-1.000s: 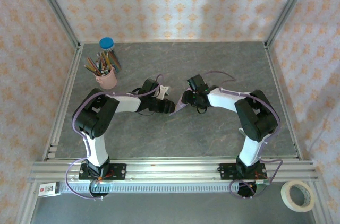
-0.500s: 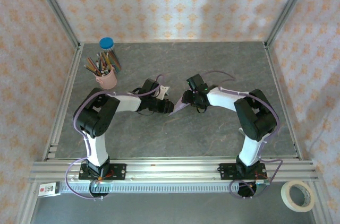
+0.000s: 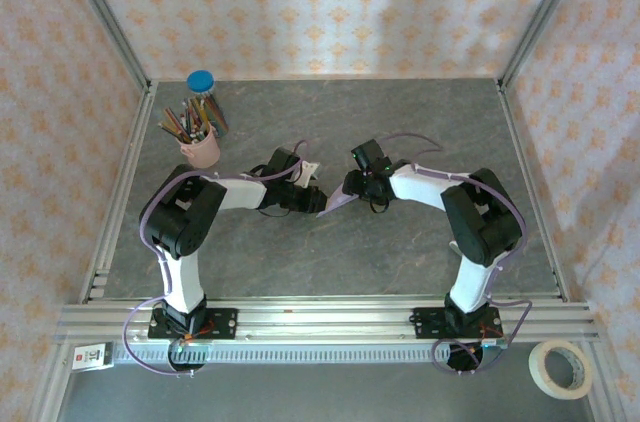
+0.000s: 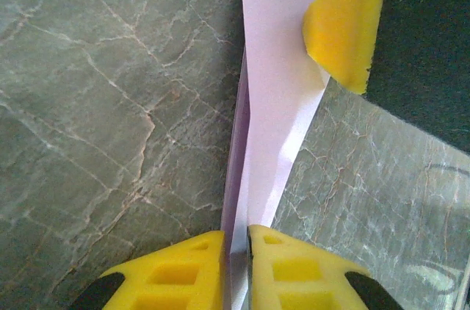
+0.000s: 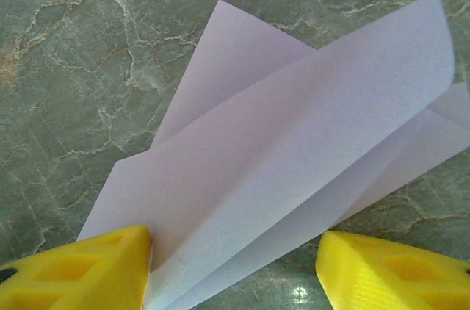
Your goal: Fold a paper plane with a square sheet of paper (pick it up from the middle)
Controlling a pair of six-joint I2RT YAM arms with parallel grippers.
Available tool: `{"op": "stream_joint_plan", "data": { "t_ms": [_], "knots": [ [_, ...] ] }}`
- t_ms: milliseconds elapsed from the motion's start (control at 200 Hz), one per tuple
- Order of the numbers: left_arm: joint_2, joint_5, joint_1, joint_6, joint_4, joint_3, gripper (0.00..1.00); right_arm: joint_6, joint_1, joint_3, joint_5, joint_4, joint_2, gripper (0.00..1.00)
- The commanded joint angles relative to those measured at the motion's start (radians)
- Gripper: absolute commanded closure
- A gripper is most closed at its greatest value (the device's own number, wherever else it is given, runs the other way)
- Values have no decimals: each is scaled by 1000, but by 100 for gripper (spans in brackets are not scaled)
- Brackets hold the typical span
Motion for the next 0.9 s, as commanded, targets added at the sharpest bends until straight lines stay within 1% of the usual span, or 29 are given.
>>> {"op": "stream_joint_plan", "data": {
  "t_ms": [0,160,250,450,535,641,771,896],
  "knots": [
    [66,-75,0,10,-93,-6,83,10,-5,-46,21,79,26,36],
    [73,-81,-3,8,-97,-4,83,9,-6,-60,26,74,-121,35],
    [75,-81,-2,4,-97,-1,83,6,-6,-73,7,62,-185,34],
    [79,-81,-4,-1,-93,-2,83,14,1,-125,-102,118,-279,35],
    [80,-80,-3,-2,-92,-1,83,14,22,-120,-139,168,-268,39],
    [82,-81,-3,-2,-95,0,83,24,39,-96,-174,222,-222,47],
    [82,-87,-3,-1,-97,0,83,38,44,-63,-167,255,-152,58],
    [83,-86,-3,0,-98,1,83,49,43,-51,-132,264,-105,63]
  ]
}}
